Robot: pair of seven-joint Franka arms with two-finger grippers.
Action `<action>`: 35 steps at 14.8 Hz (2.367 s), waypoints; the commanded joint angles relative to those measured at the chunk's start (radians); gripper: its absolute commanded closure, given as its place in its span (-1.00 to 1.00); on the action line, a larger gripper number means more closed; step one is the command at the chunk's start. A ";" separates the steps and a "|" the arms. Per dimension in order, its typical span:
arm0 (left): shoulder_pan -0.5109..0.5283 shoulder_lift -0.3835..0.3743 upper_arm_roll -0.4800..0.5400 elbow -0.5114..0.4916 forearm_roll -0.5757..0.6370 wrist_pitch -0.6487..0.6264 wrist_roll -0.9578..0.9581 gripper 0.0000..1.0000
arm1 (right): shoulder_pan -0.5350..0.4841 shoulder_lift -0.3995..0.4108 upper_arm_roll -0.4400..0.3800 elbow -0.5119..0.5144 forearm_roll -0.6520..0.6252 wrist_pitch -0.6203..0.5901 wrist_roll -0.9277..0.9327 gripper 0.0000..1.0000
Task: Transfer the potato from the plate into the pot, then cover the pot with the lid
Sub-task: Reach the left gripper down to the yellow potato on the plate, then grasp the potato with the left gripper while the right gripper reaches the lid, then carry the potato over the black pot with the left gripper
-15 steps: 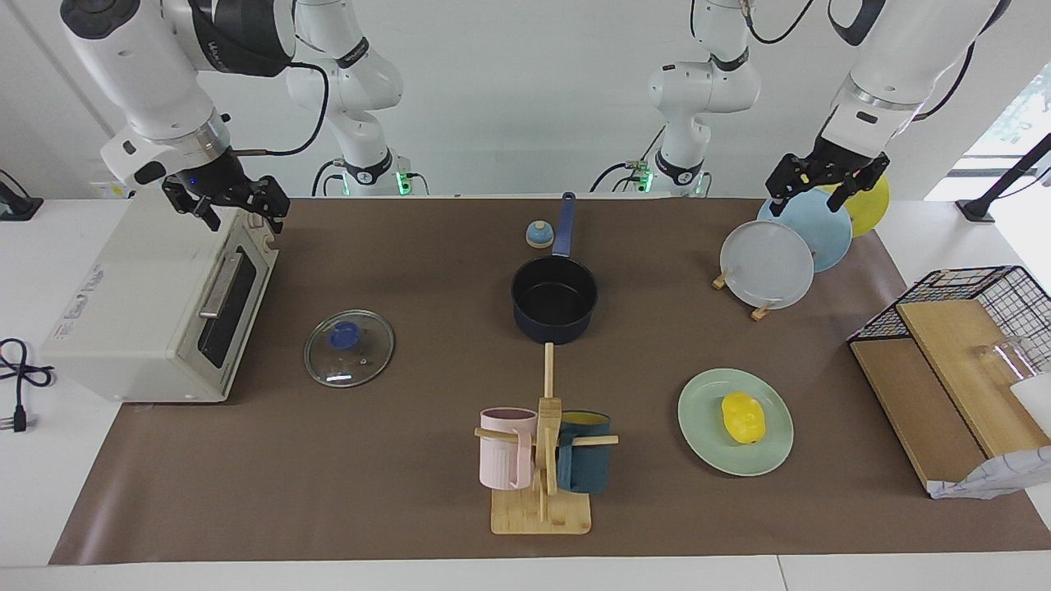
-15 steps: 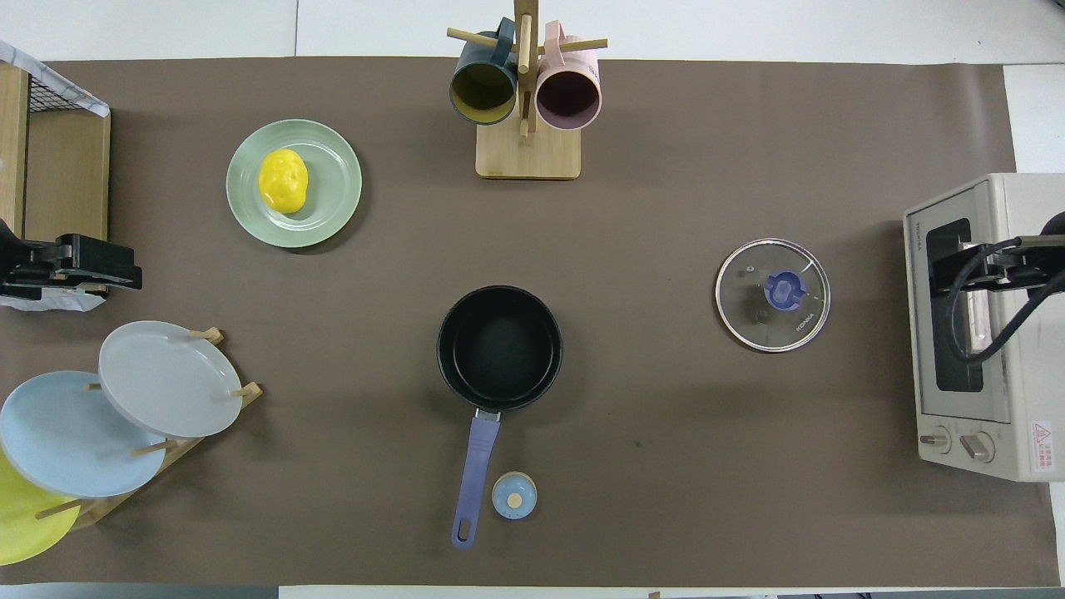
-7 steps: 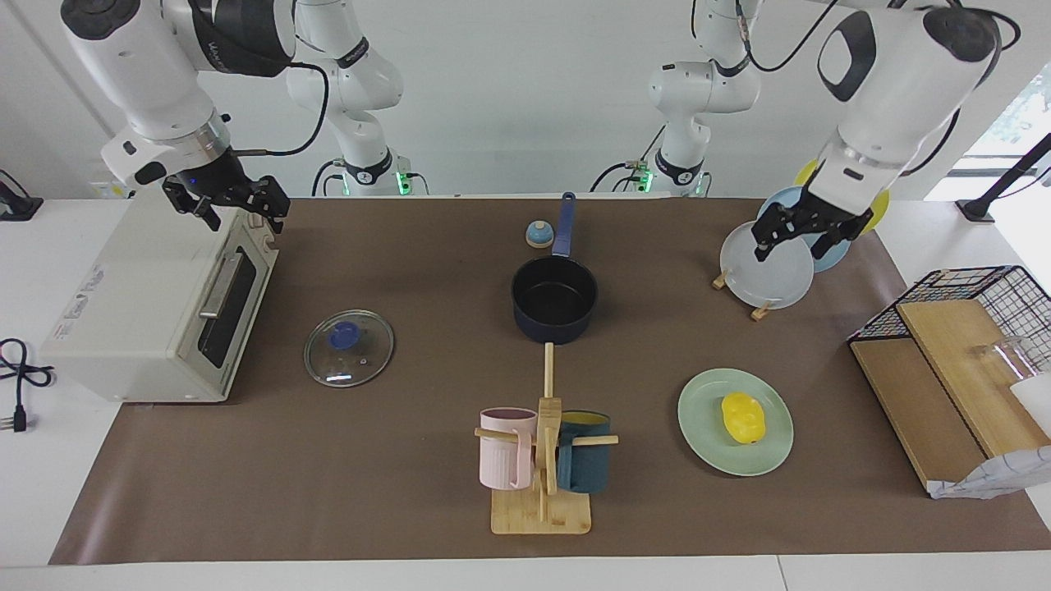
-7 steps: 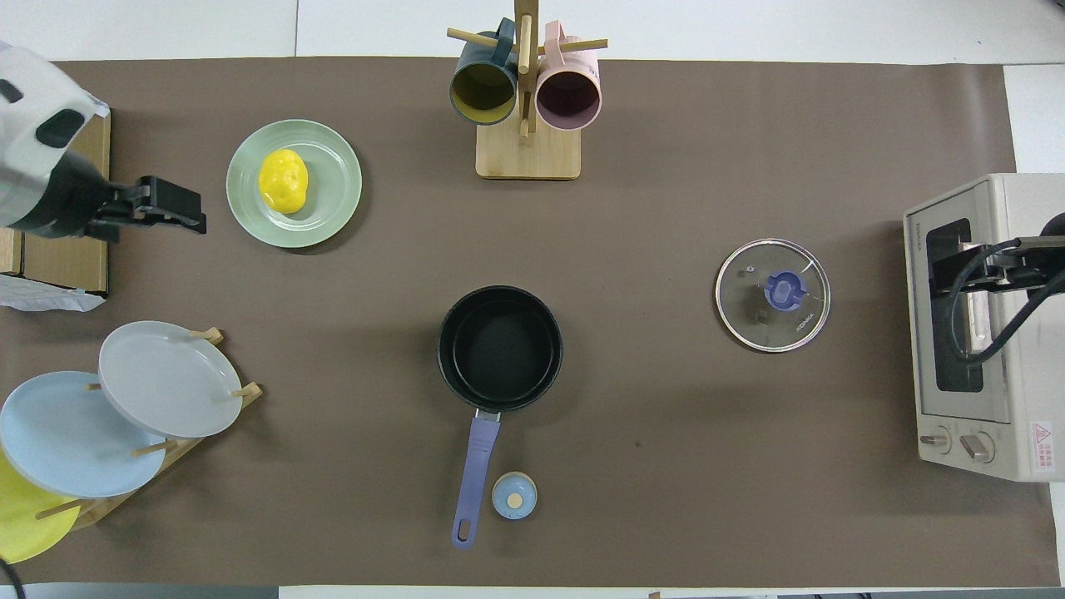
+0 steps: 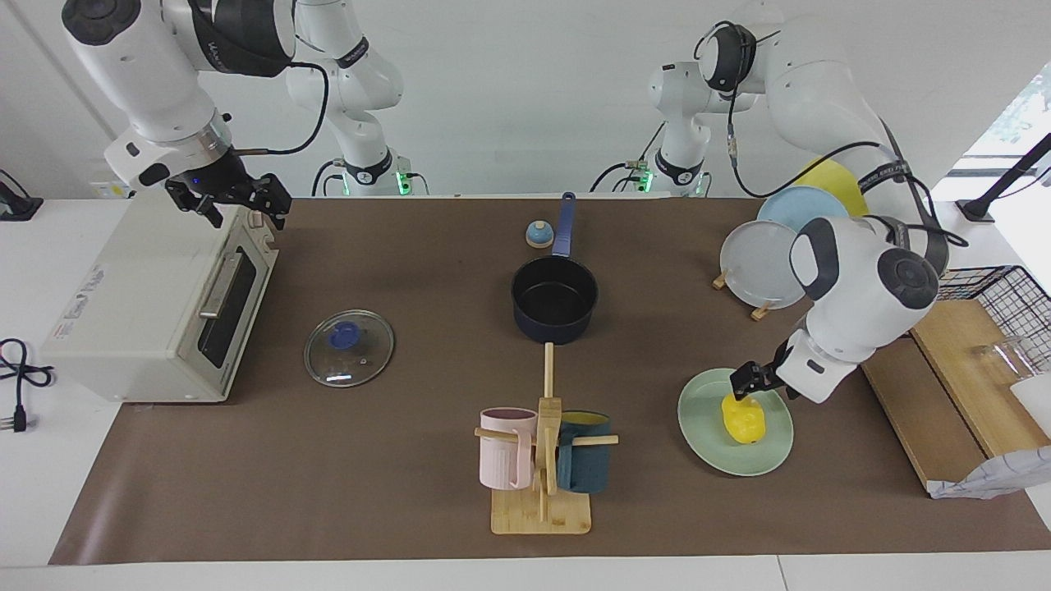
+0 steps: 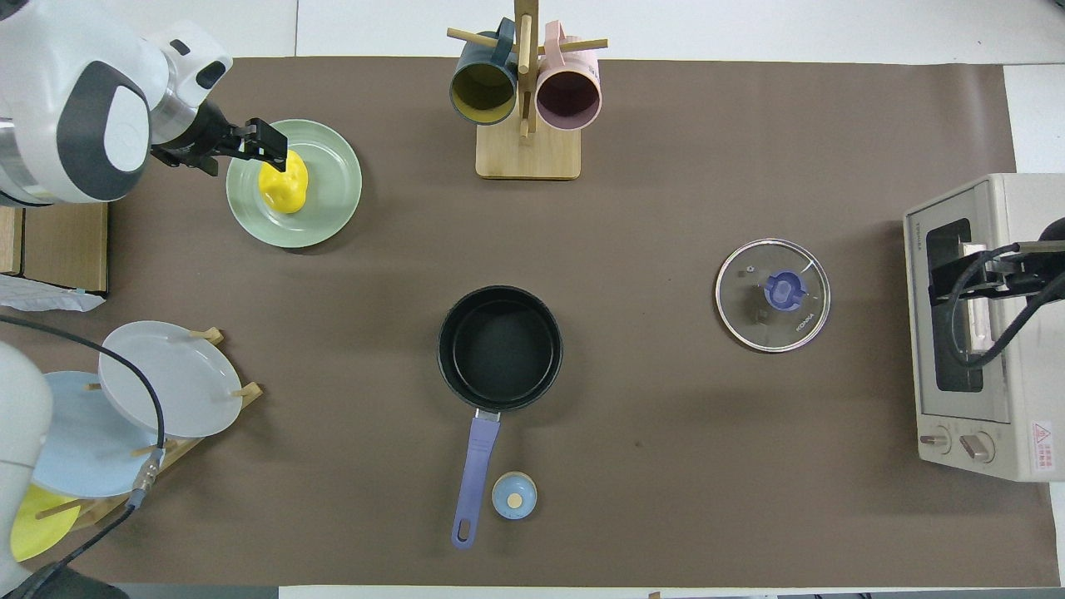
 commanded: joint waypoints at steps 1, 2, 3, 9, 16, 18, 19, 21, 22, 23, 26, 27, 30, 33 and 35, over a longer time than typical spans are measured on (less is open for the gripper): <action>0.002 0.032 0.007 0.029 0.023 0.049 0.052 -1.00 | 0.034 -0.017 0.005 -0.060 0.057 0.086 -0.065 -1.00; 0.003 0.029 0.007 0.016 0.049 0.060 0.064 -1.00 | 0.040 -0.035 0.005 -0.114 0.066 0.152 -0.069 -1.00; -0.001 0.029 0.005 0.003 0.060 0.073 0.063 -1.00 | 0.045 -0.035 0.005 -0.157 0.068 0.212 -0.072 -1.00; -0.011 -0.005 0.007 -0.117 0.054 0.194 0.063 -1.00 | 0.080 0.129 0.004 -0.247 0.065 0.494 -0.202 -1.00; -0.016 -0.044 0.007 -0.222 0.052 0.269 0.055 -0.97 | 0.118 0.146 0.005 -0.439 0.065 0.720 -0.227 -1.00; -0.016 -0.046 0.005 -0.222 0.052 0.268 0.054 -0.68 | 0.118 0.146 0.005 -0.470 0.065 0.769 -0.227 -1.00; -0.016 -0.046 0.007 -0.222 0.051 0.261 0.052 -0.46 | 0.120 0.146 0.004 -0.485 0.065 0.793 -0.228 -1.00; -0.016 -0.046 0.005 -0.217 0.049 0.255 0.054 0.23 | 0.120 0.167 0.004 -0.488 0.065 0.821 -0.217 -1.00; -0.016 -0.046 0.005 -0.214 0.048 0.251 0.052 0.64 | 0.118 0.173 0.004 -0.490 0.065 0.832 -0.188 -1.00; -0.017 -0.046 0.005 -0.206 0.046 0.237 0.038 1.00 | 0.120 0.172 0.004 -0.490 0.065 0.826 -0.146 -0.99; -0.056 -0.125 -0.001 -0.136 0.023 0.076 -0.090 1.00 | 0.120 0.170 0.004 -0.496 0.065 0.835 -0.142 -0.96; -0.068 -0.188 -0.002 -0.137 -0.016 0.029 -0.133 1.00 | 0.118 0.170 0.004 -0.504 0.065 0.840 -0.148 -0.92; -0.169 -0.340 -0.002 -0.151 -0.054 -0.155 -0.283 1.00 | 0.118 0.169 0.004 -0.508 0.065 0.858 -0.145 -0.90; -0.360 -0.448 -0.001 -0.313 -0.054 -0.133 -0.493 1.00 | 0.112 0.169 0.004 -0.527 0.065 0.889 -0.145 -0.88; -0.463 -0.532 -0.001 -0.520 -0.054 0.065 -0.541 1.00 | 0.111 0.167 0.004 -0.542 0.065 0.910 -0.145 -0.83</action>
